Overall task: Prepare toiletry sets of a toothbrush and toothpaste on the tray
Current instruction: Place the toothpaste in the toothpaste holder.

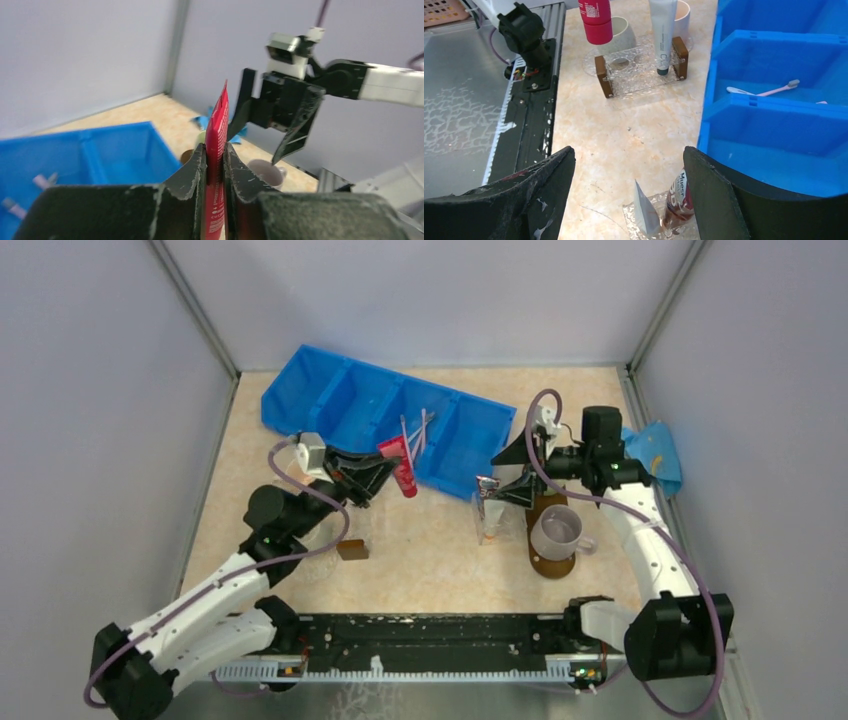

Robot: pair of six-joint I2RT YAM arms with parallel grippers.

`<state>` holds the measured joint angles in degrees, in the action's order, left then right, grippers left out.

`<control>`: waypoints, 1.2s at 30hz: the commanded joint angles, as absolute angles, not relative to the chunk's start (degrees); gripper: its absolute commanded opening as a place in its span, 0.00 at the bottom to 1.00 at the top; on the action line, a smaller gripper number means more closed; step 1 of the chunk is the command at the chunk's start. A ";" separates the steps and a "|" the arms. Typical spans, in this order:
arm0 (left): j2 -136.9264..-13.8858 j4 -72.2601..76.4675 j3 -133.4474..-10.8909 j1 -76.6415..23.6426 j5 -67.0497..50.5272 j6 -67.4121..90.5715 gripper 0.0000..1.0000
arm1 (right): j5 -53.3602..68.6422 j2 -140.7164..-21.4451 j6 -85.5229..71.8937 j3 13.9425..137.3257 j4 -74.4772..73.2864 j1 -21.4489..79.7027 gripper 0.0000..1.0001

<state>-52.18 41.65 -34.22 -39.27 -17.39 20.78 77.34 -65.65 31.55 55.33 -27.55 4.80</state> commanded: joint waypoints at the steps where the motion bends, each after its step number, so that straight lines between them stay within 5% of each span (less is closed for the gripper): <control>1: -41.73 27.68 -29.93 -41.67 3.81 13.87 0.00 | 74.93 -63.07 32.10 58.13 -25.71 4.75 0.79; 15: -26.63 22.33 -17.30 -42.27 29.85 9.15 0.00 | 72.27 -61.08 28.74 56.71 -21.85 4.56 0.79; 36: -19.51 22.83 -7.34 -42.28 24.71 7.14 0.00 | 71.65 -61.11 28.48 56.65 -21.63 4.55 0.79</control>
